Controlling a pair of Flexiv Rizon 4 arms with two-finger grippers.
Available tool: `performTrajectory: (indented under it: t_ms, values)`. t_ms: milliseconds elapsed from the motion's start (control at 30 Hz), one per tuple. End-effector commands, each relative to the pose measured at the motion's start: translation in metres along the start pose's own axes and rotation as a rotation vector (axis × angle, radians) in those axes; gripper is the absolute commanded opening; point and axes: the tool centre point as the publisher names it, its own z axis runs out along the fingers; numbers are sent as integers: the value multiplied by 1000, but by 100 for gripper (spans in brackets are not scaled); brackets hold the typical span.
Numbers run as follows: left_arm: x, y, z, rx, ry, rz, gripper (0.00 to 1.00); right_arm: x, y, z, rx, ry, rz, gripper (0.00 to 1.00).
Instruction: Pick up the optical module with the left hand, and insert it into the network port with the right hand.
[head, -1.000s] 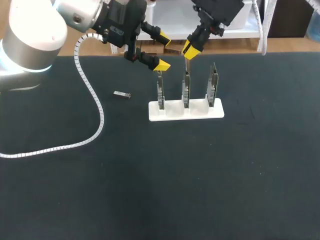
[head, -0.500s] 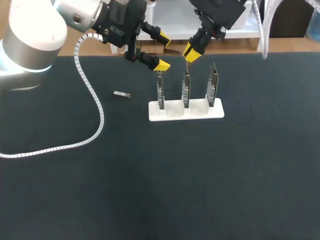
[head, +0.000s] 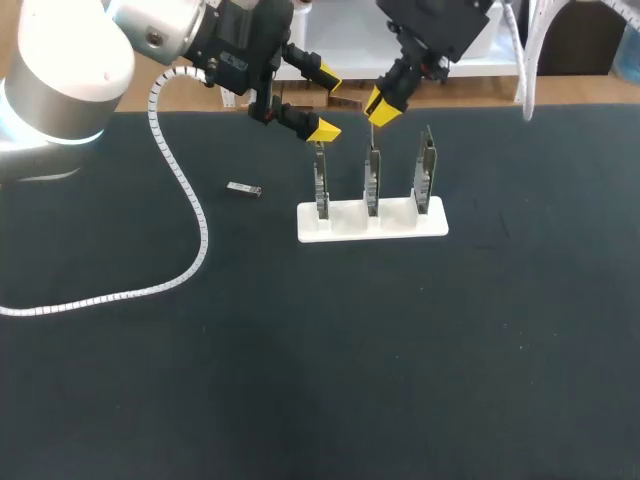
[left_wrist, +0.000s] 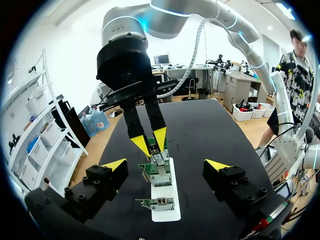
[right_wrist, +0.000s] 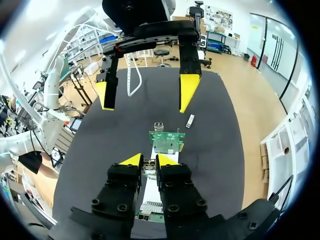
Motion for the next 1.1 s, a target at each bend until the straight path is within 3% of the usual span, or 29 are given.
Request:
performTrajectory:
  t_ms: [33,1100]
  values:
    - [-1,2,0,5,7,-3,100,3,7,3,17,-5,1,0]
    - [-1,2,0,5,7,-3,100,3,13,3,133,-5,-58,0]
